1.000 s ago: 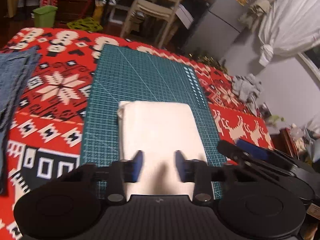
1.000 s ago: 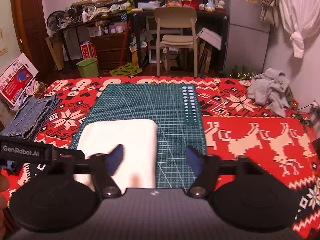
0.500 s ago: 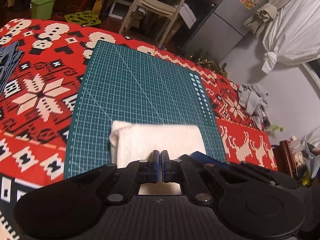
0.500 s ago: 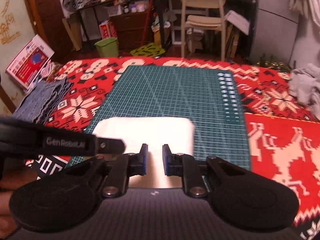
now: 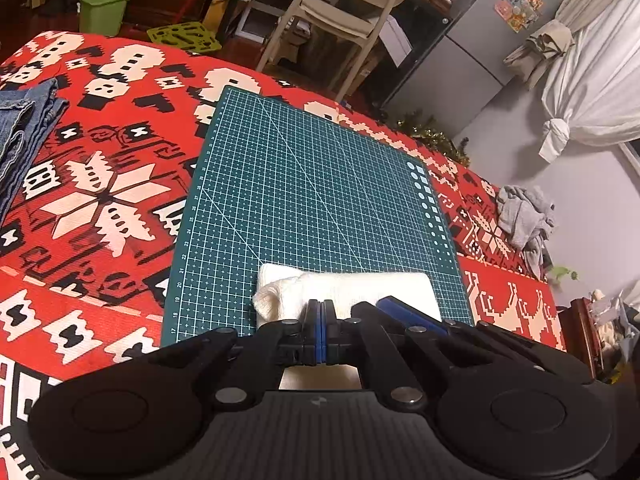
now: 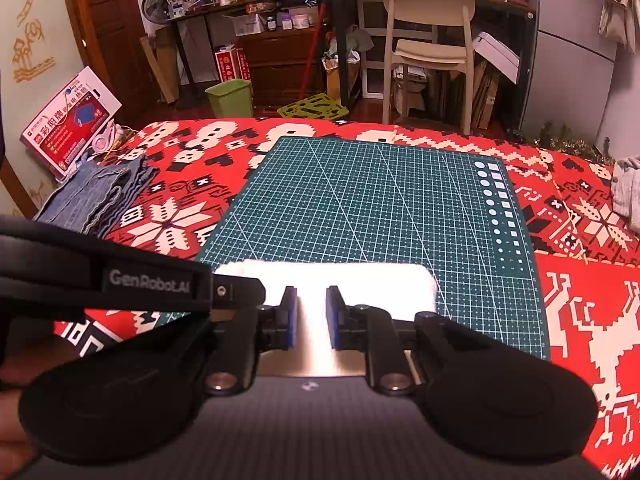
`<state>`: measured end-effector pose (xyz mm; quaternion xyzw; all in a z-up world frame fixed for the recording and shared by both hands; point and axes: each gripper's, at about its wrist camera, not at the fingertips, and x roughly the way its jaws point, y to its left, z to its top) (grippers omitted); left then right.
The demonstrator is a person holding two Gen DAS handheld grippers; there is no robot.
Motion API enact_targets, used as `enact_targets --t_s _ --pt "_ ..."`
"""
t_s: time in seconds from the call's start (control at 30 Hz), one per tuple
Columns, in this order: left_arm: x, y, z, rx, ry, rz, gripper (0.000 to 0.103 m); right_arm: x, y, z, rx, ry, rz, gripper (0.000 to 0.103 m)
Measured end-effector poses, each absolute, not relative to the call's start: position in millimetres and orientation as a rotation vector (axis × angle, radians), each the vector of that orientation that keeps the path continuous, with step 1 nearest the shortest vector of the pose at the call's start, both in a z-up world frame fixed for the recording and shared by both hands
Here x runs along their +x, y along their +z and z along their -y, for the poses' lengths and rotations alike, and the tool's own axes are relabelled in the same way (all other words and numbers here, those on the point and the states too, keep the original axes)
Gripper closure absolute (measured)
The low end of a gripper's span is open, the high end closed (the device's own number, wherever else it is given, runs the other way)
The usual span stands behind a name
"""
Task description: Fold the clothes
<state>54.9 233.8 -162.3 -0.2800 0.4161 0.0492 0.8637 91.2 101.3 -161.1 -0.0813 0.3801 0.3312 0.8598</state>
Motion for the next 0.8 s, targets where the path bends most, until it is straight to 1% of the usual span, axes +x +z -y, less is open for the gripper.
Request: enact_targets --t_s 0.3,0.37,0.47,0.53,0.6,0.73,0.8 --pt "41.8 -157.3 -238.4 -0.573 0.11 -0.872 0.1 97.7 -161.0 -107.3 -0.145 0.687 -0.805 0.086" --pt "38.6 -156.4 -239.3 -0.569 0.111 -0.871 0.1 96.5 -156.3 -104.1 -0.134 0.689 -0.807 0.088" --pt "32.7 -153.3 -239.4 -0.566 0.111 -0.864 0.1 87.2 -145.8 -93.1 -0.113 0.701 -0.788 0.088" --pt "27.5 -149.2 -237.7 -0.576 0.099 -0.851 0.1 77.4 -142.3 -88.1 -0.147 0.708 -0.766 0.088" --pt "24.1 -146.4 -236.0 -0.597 0.07 -0.839 0.1 69.6 -143.1 -85.5 -0.178 0.718 -0.761 0.095" --pt "22.0 -146.0 -226.1 -0.612 0.008 -0.842 0.1 59.9 -146.5 -79.1 -0.204 0.736 -0.775 0.099" --pt "22.5 -147.2 -219.6 -0.609 -0.016 -0.85 0.1 56.5 -146.4 -72.6 -0.201 0.735 -0.785 0.099"
